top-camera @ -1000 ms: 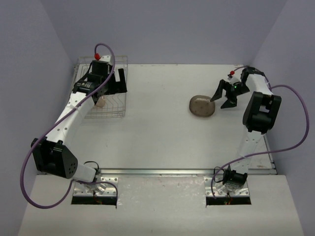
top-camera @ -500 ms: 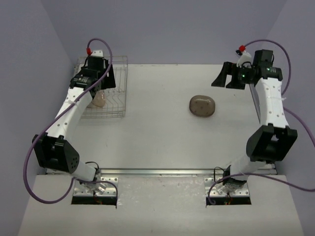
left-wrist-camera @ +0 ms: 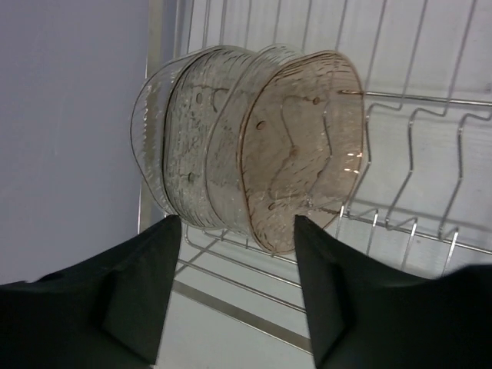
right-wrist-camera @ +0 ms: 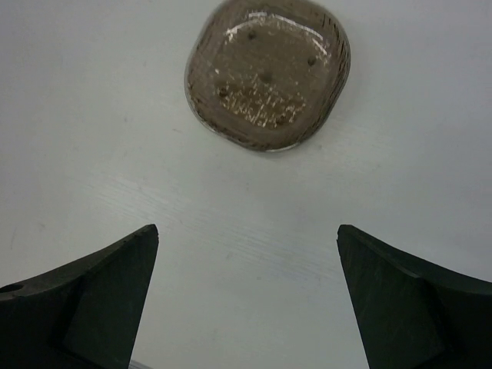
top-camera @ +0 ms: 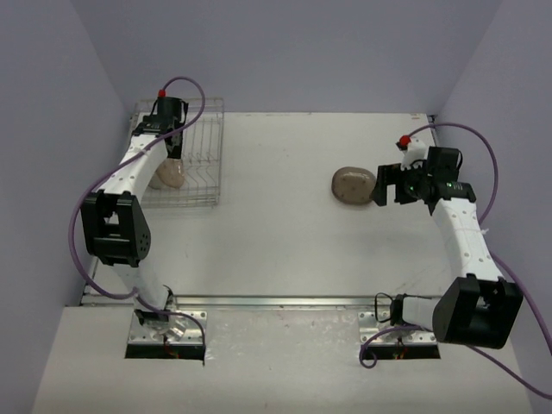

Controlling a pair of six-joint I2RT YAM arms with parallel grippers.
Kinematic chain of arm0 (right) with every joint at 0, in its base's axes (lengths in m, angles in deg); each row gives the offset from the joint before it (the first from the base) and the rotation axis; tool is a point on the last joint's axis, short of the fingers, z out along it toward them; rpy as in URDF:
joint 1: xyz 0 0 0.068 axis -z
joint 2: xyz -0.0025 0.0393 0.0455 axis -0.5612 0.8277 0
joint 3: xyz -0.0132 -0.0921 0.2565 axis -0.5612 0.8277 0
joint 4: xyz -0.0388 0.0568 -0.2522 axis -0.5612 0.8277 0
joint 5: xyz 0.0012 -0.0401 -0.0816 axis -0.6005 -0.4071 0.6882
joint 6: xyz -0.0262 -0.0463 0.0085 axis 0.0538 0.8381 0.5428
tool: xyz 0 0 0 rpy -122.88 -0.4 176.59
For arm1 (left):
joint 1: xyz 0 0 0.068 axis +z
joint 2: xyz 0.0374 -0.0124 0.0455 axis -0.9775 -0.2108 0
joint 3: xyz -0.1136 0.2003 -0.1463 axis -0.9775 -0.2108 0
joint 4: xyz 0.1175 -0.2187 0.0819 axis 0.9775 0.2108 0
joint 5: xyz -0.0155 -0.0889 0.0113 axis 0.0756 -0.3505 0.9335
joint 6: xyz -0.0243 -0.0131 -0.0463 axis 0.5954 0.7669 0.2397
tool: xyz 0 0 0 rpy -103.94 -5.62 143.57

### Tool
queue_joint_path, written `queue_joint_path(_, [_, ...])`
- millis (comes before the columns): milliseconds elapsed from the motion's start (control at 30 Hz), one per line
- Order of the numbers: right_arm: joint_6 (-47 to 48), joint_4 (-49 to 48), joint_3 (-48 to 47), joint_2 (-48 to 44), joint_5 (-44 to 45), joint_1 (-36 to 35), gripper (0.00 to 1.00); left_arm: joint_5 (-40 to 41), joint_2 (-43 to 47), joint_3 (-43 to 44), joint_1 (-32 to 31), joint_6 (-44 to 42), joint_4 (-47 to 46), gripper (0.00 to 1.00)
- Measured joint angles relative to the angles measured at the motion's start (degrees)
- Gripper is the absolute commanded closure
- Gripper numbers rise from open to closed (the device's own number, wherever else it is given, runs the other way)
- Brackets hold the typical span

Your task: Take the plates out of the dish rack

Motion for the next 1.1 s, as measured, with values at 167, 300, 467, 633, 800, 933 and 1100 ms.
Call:
queue_joint_path(167, [0.5, -1.9, 3.2, -2.3, 1.6, 0.0, 0.01, 1.0, -1.5, -0.4, 2.3, 0.5, -0.5, 0.53])
queue_joint_path(300, [0.5, -3.3, 3.3, -2.6, 1.7, 0.0, 0.01, 0.3, -1.5, -1.0, 2.8, 2.1, -0.7, 0.57])
queue_joint_path(467, [0.4, -3.9, 3.3, -2.6, 1.6, 0.0, 0.01, -0.9, -1.5, -1.0, 2.8, 3.3, -1.3, 0.62])
queue_joint_path(633, [-0.4, -3.9, 3.4, -2.3, 1.4, 0.0, 0.01, -1.9, -1.5, -1.0, 2.7, 3.9, -1.7, 0.68])
queue_joint_path(800, [-1.0, -3.9, 3.4, -1.8, 1.2, 0.0, 0.01, -1.8, -2.0, -1.0, 2.7, 4.4, -1.9, 0.69])
queue_joint_path(933, [-1.1, -3.8, 3.4, -1.4, 1.1, 0.0, 0.01, -1.7, -2.9, -1.5, 2.7, 4.9, -2.3, 0.69])
queue_joint_path(1100, [-1.3, -3.8, 3.4, -1.2, 1.1, 0.0, 0.01, -1.6, -5.1, -1.8, 2.7, 5.5, -2.7, 0.77])
